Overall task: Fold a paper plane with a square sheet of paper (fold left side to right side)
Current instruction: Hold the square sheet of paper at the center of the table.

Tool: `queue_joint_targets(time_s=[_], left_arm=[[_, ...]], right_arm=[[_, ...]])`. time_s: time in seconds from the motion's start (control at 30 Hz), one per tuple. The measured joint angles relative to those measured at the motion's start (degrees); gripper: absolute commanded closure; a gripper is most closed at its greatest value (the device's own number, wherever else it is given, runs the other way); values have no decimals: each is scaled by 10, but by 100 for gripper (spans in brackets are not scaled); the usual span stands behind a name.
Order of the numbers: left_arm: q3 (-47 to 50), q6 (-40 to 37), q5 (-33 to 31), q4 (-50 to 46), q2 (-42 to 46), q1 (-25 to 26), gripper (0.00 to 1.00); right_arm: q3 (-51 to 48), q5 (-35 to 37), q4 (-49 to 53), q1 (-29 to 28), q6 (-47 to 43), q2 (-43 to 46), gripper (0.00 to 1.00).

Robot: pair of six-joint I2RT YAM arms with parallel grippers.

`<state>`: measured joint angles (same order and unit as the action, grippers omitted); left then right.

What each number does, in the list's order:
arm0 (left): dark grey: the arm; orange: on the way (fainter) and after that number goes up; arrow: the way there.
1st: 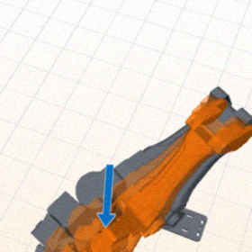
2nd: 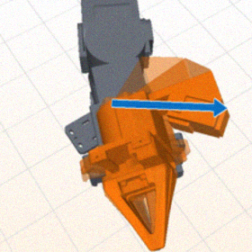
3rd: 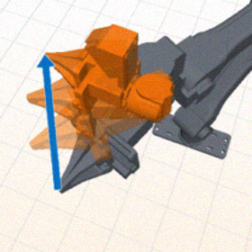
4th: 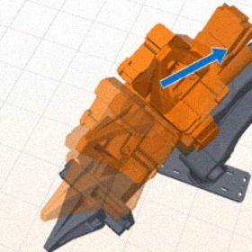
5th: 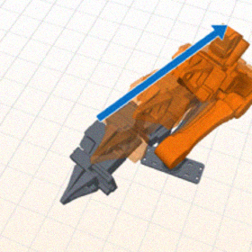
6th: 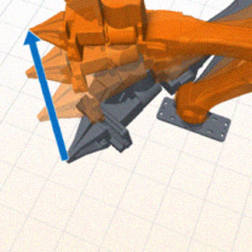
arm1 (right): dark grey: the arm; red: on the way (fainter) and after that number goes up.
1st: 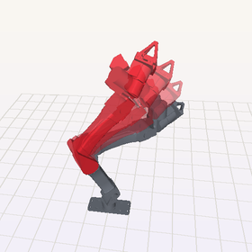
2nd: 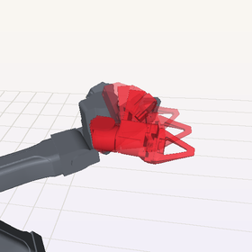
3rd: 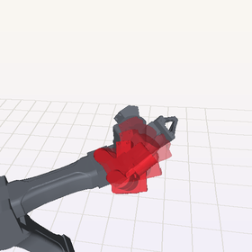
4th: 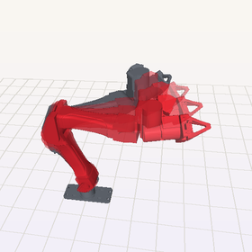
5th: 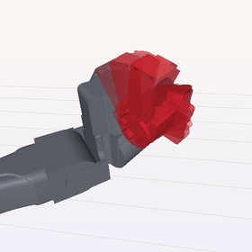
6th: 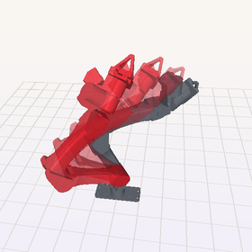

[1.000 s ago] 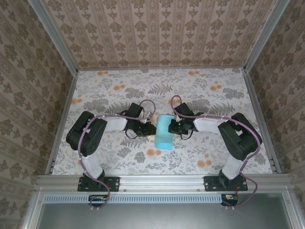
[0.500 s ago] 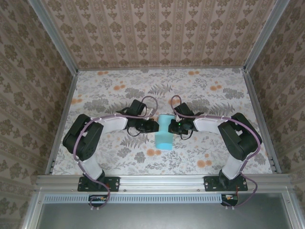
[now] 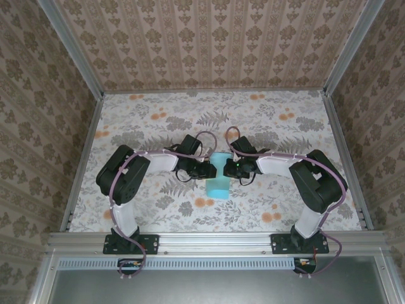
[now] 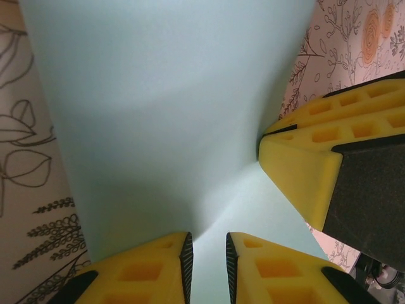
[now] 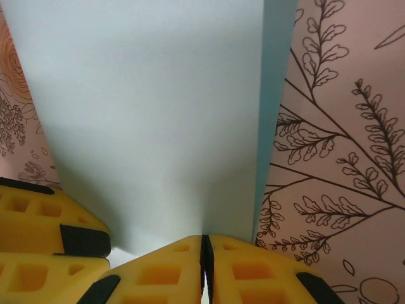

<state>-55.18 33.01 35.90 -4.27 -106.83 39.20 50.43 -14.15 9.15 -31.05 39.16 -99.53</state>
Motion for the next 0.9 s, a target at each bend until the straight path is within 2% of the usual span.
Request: queue_joint_targets(time_s=[0.5,0.73,0.9], left_arm=[[0,0,-16,-2,2,6,76],[0,0,-21,-2,3,9,76],[0,0,-23,-3,3,9,76]], right_arm=[[-2,-26,-3,12,-12,33,88],[-2,-57,-61,20,-11,46,89],[8,-78,-101,20,-2,7,90]])
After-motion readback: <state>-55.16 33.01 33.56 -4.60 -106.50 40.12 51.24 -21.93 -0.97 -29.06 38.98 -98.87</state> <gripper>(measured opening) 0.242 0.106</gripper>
